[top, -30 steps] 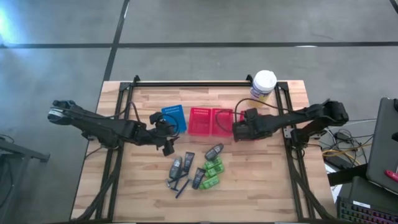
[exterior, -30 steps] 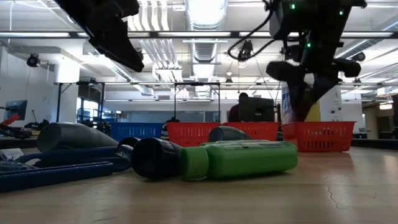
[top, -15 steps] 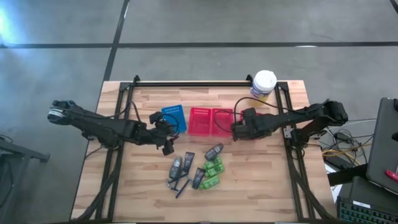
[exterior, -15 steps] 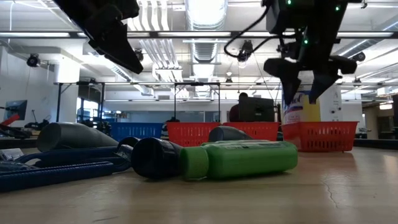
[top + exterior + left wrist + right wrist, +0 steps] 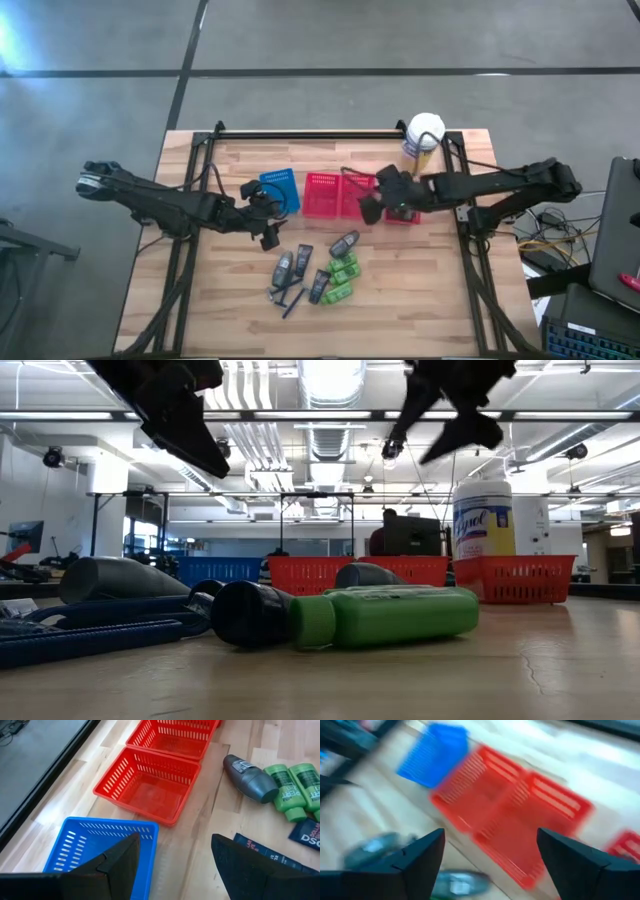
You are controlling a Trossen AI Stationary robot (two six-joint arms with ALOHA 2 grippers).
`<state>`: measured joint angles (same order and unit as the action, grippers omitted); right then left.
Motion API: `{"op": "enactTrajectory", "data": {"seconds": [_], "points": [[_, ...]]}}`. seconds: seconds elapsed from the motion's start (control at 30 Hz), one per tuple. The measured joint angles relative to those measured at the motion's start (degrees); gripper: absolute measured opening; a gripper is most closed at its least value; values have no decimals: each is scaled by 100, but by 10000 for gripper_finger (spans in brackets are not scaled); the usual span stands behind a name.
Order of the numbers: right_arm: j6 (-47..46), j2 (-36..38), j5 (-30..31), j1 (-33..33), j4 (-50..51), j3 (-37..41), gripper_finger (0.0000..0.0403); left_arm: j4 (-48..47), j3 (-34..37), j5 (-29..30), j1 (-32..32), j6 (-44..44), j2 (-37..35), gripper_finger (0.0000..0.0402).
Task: Pick & Place Travel size toiletries
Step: Put the deodorant into the right red bin
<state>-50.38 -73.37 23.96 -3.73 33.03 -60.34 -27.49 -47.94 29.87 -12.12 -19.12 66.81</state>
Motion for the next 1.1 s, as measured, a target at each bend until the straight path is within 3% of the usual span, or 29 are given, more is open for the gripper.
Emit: {"op": "enactTrajectory", "data": {"seconds": [0.37, 0.67, 1.1], "points": [[918, 714, -1778, 95, -1660, 16, 258, 1, 0, -20, 0, -373, 0, 250], [2376, 775, -1905, 62, -2715, -6, 228, 3, 0, -42, -4, -762, 0, 250], [2607, 775, -2878, 62, -3497, -8, 221, 3, 0, -195, -4, -1297, 0, 250]]}}
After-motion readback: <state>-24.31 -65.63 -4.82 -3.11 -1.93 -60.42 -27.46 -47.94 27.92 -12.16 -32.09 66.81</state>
